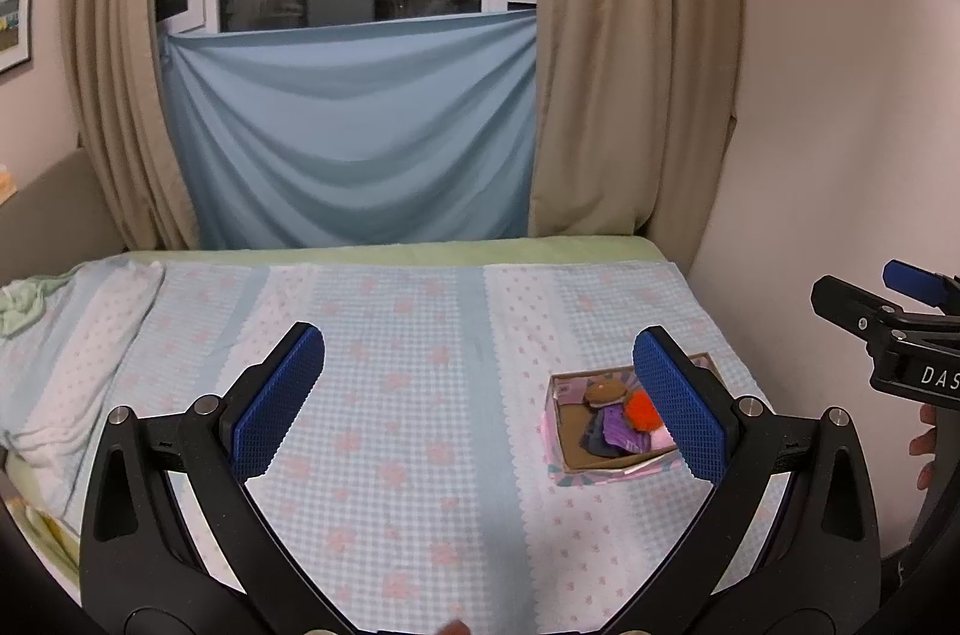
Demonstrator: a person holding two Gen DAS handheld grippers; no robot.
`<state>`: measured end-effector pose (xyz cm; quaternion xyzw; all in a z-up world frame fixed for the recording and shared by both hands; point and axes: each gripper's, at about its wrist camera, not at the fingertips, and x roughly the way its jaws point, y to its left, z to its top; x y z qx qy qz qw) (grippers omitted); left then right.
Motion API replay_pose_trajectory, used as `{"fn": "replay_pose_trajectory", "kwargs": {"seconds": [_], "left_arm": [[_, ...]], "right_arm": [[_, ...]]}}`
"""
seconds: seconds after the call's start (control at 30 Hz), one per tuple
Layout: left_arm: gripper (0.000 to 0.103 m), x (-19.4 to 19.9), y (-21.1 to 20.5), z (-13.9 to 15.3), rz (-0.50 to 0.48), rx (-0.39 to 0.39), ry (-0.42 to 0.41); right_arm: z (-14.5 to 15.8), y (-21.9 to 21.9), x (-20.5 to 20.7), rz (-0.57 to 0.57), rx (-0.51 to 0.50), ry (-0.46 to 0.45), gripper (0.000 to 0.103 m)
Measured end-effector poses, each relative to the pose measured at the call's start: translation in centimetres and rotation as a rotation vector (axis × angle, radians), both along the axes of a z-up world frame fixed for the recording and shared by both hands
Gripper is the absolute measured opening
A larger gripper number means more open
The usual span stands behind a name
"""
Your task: Organize soft objects
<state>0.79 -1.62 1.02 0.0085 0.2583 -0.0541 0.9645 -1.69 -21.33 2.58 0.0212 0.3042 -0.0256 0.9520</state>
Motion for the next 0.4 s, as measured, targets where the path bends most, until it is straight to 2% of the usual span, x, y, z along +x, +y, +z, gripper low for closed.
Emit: {"fn": "replay_pose_trajectory", "kwargs": {"seconds": [0.23,0.4], "left_arm": [[0.103,0.9,0.0,0.0,0.028,0.019,-0.047],[0.103,3.3,0.3,-1.5,0.033,0.004,0.001]], "right_arm": [[-0.2,0.0,1.9,0.016,-0.003,0.009,0.103],[-1.6,0.3,4.6,0.026,0.000,0.061,0.103]]}}
